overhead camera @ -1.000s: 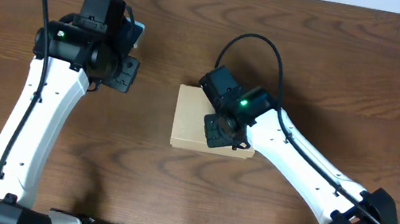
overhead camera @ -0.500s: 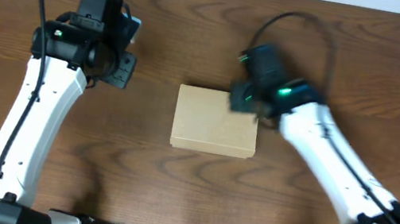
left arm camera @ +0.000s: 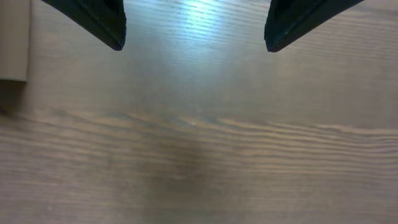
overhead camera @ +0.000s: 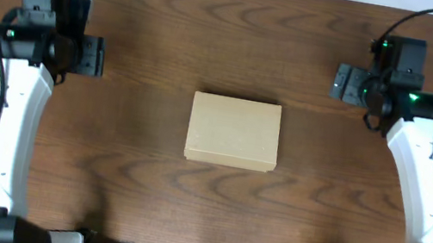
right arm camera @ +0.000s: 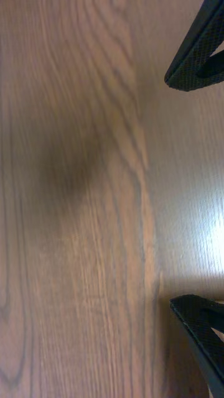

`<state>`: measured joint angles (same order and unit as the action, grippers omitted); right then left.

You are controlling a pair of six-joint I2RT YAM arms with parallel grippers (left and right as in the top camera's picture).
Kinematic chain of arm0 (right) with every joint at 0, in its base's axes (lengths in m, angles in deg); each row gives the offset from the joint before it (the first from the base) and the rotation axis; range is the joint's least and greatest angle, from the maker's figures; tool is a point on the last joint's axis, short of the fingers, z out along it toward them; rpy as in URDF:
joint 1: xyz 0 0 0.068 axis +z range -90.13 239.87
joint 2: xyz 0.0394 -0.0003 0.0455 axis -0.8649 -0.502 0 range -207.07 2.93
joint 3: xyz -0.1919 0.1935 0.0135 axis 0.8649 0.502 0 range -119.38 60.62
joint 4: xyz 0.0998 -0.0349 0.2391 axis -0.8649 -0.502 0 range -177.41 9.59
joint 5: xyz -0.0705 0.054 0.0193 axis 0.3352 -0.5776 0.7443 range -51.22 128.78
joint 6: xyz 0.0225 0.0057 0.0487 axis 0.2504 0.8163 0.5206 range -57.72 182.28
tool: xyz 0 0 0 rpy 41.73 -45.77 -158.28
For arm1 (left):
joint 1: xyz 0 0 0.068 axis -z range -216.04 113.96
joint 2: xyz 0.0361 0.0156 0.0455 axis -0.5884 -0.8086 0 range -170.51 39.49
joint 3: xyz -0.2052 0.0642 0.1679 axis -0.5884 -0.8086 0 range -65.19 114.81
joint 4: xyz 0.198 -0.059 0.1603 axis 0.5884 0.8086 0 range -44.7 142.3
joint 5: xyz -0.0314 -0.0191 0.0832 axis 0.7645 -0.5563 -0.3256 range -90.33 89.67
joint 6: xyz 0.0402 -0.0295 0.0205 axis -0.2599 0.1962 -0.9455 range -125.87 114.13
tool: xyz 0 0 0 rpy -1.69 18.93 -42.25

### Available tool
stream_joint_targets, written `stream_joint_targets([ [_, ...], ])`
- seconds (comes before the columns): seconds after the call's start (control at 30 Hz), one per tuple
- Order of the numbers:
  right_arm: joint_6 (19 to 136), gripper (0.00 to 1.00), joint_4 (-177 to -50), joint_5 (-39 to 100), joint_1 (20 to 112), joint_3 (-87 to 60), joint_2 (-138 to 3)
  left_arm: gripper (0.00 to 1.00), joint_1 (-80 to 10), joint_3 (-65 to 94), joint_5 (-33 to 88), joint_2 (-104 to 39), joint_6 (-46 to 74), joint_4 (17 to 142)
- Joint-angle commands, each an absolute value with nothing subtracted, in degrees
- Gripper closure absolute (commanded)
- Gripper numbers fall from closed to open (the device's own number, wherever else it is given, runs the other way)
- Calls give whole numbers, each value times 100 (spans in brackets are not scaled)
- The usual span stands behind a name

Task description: Pack container

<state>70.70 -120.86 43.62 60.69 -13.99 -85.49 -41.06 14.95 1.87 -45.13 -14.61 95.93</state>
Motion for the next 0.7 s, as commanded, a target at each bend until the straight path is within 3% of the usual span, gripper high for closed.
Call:
stream_joint_targets([
  [0.0,6882,2,-11996,4439,5973,-949,-7948,29,-4075,865,351,-3833,-1349,9366],
  [0.23,6885,1,-11155,4430,5999,1042,-6281,26,-4073,-1030,434,-2087,-840,8278],
  [0.43,6887,2,-10989,4467,6032,2393,-4722,2,-4073,-2247,416,-882,-538,7930],
  [0.67,7260,5,-11258,4482,6032,3517,-3323,5,-4073,-3106,399,-443,-114,7799],
])
